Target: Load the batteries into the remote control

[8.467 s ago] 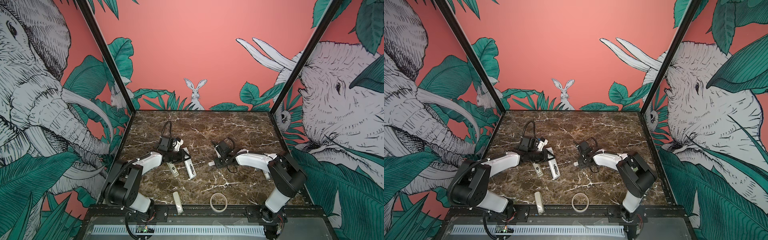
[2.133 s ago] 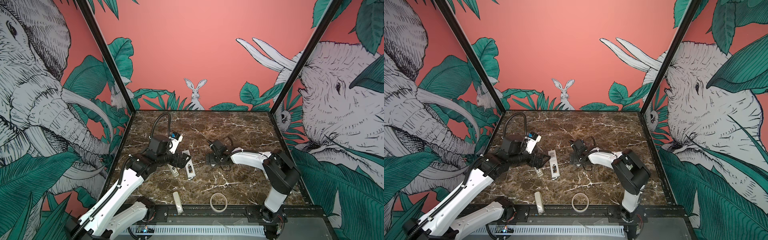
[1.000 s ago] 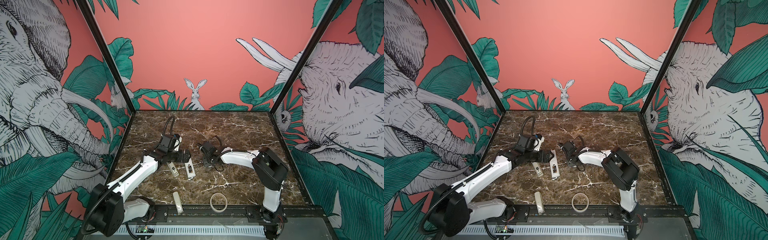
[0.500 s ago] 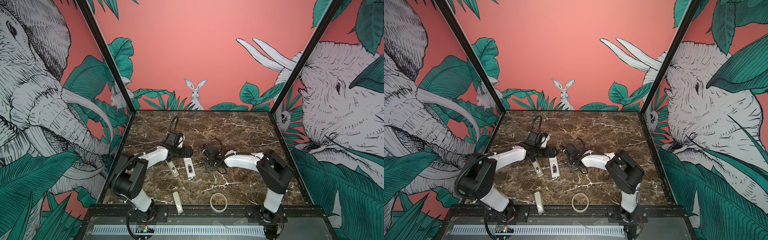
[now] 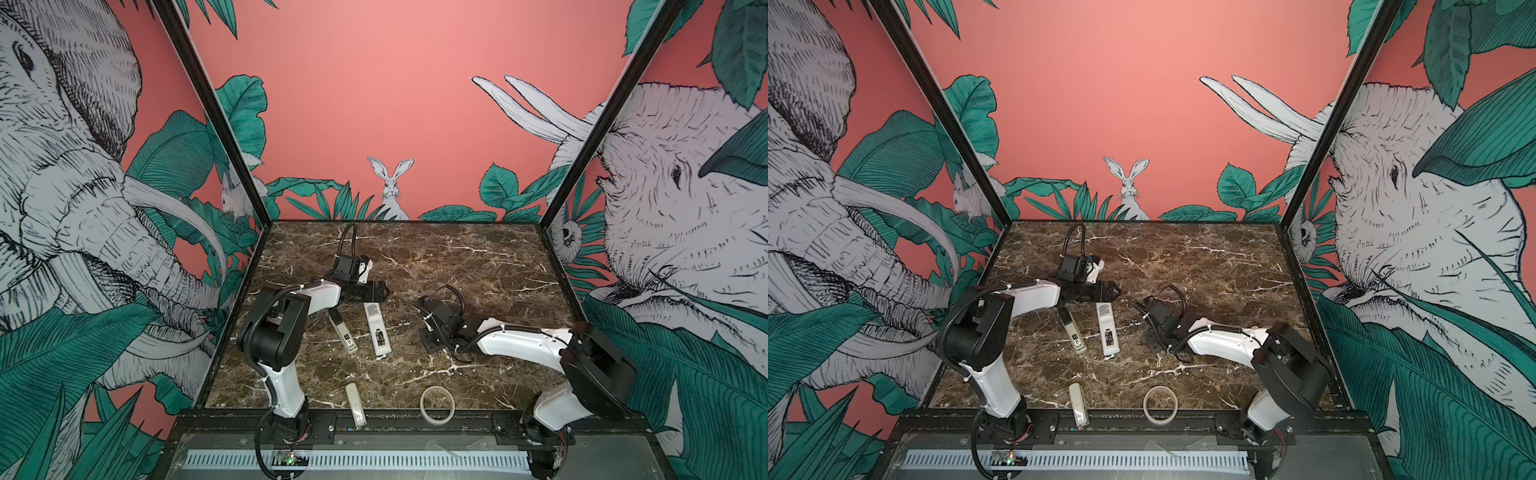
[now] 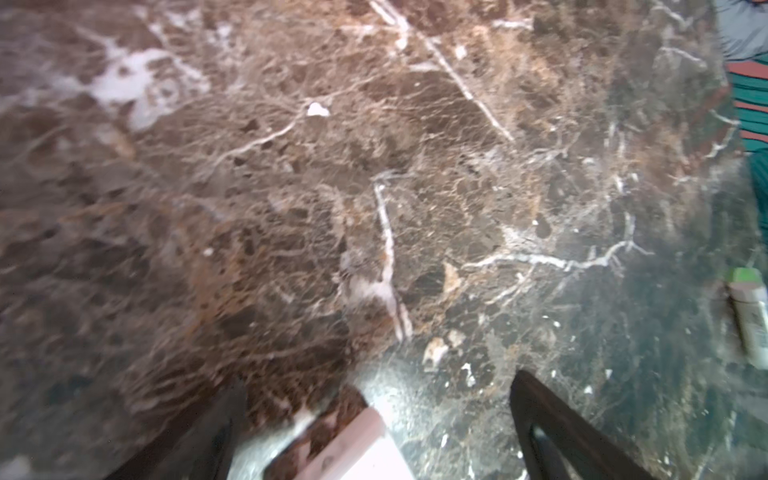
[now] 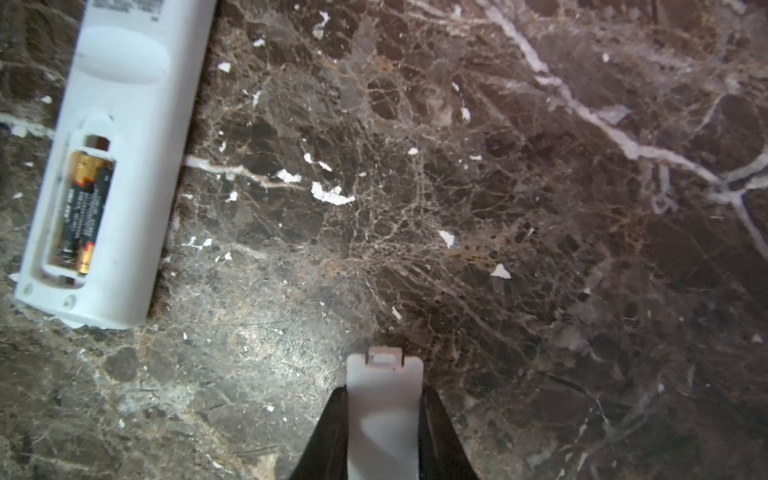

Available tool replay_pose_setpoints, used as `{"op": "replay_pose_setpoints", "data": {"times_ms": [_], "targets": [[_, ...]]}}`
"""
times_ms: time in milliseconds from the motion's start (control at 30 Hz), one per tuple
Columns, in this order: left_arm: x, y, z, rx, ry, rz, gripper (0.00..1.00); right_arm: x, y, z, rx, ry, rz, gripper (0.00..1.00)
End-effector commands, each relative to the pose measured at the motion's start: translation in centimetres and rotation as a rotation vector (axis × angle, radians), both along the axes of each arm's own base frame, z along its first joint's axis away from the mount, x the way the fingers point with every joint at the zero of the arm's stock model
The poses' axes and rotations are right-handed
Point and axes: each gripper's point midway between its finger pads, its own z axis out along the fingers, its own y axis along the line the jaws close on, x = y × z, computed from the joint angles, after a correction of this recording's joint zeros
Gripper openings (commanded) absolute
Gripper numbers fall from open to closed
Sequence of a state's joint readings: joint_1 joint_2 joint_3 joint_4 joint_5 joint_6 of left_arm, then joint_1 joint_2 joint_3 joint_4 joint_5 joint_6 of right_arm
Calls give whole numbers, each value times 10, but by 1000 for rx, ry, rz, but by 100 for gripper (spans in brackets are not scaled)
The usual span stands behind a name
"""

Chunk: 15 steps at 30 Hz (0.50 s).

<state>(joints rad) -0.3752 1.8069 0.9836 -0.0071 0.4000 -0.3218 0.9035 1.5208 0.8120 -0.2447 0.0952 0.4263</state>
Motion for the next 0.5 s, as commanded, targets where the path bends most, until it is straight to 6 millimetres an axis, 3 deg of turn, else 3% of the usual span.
{"op": "replay_pose_setpoints", "data": {"times_ms": [0,267,467], "targets": [[-12,-9,-2,-56,45,-40,99,3,1,13,28,-44,-7,21],[-51,13,-23,30,149,-12,99,7,1,33,37,-97,21,21],[-84,4,-16,59,167,-63,99,6,7,47,70,-130,72,21]]}}
